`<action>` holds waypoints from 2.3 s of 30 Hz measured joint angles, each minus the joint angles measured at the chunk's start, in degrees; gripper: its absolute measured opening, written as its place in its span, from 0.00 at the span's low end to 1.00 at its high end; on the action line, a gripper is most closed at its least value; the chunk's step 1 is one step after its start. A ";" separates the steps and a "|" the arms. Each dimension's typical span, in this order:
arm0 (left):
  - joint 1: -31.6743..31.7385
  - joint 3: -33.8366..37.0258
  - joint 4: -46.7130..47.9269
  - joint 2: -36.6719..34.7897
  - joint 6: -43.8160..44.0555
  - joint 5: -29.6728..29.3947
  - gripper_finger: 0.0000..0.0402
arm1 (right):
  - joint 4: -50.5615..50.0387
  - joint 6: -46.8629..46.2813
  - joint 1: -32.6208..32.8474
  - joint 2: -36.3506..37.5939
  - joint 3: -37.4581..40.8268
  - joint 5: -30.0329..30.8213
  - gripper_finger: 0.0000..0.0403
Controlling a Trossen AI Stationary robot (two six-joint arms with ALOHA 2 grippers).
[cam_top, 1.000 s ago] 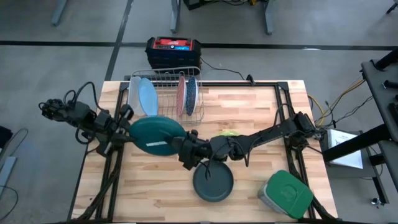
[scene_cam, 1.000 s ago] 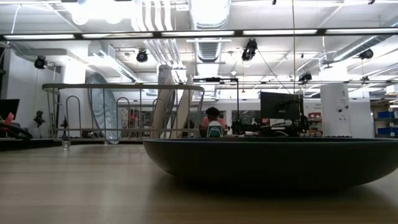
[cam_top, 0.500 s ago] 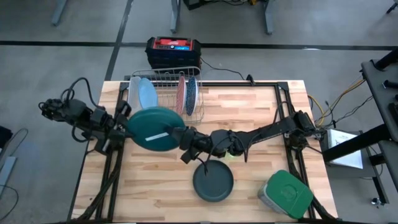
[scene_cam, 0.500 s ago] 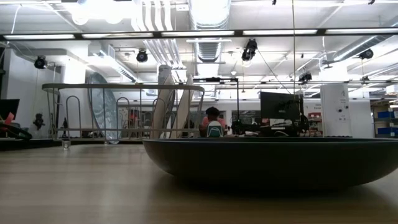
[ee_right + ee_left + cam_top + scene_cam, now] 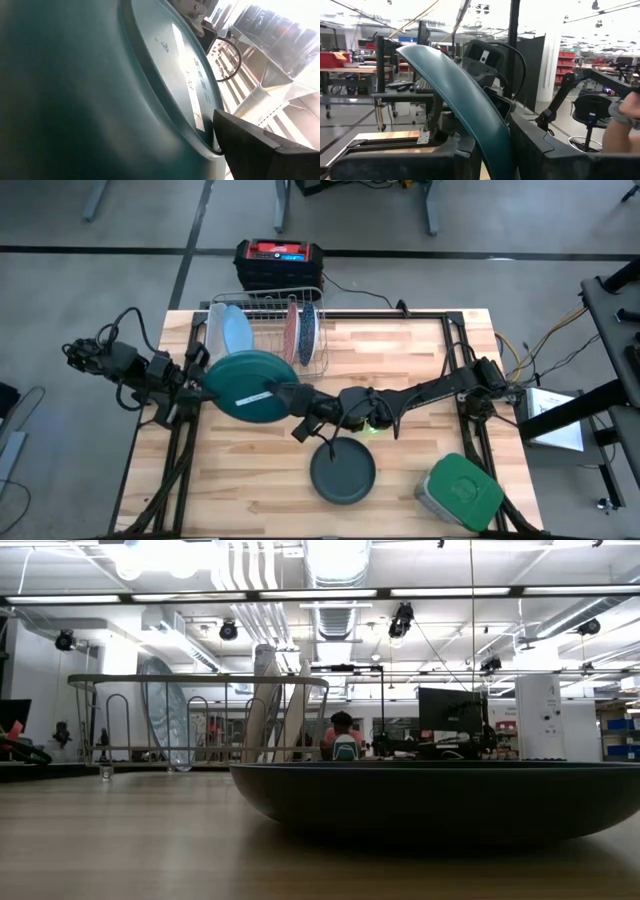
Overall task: Sort dishes
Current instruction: Put the green plate into the dish rack
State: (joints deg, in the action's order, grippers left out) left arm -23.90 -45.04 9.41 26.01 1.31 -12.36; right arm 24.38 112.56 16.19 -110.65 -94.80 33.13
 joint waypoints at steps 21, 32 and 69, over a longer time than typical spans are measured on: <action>0.17 0.14 3.05 0.47 2.60 -7.91 0.53 | 0.36 -3.44 0.23 0.22 -0.04 -2.00 0.24; 0.20 0.04 6.34 -1.81 -0.36 -8.91 0.77 | 3.50 -0.08 1.26 -0.09 0.15 0.61 0.07; 0.11 -0.33 6.66 -5.08 -26.90 -41.31 0.80 | 5.90 -84.09 -7.49 1.28 0.63 33.91 0.03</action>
State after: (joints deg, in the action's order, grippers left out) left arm -23.79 -45.36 16.07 20.93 -25.59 -53.67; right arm 30.28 28.47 8.69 -109.37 -94.17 67.03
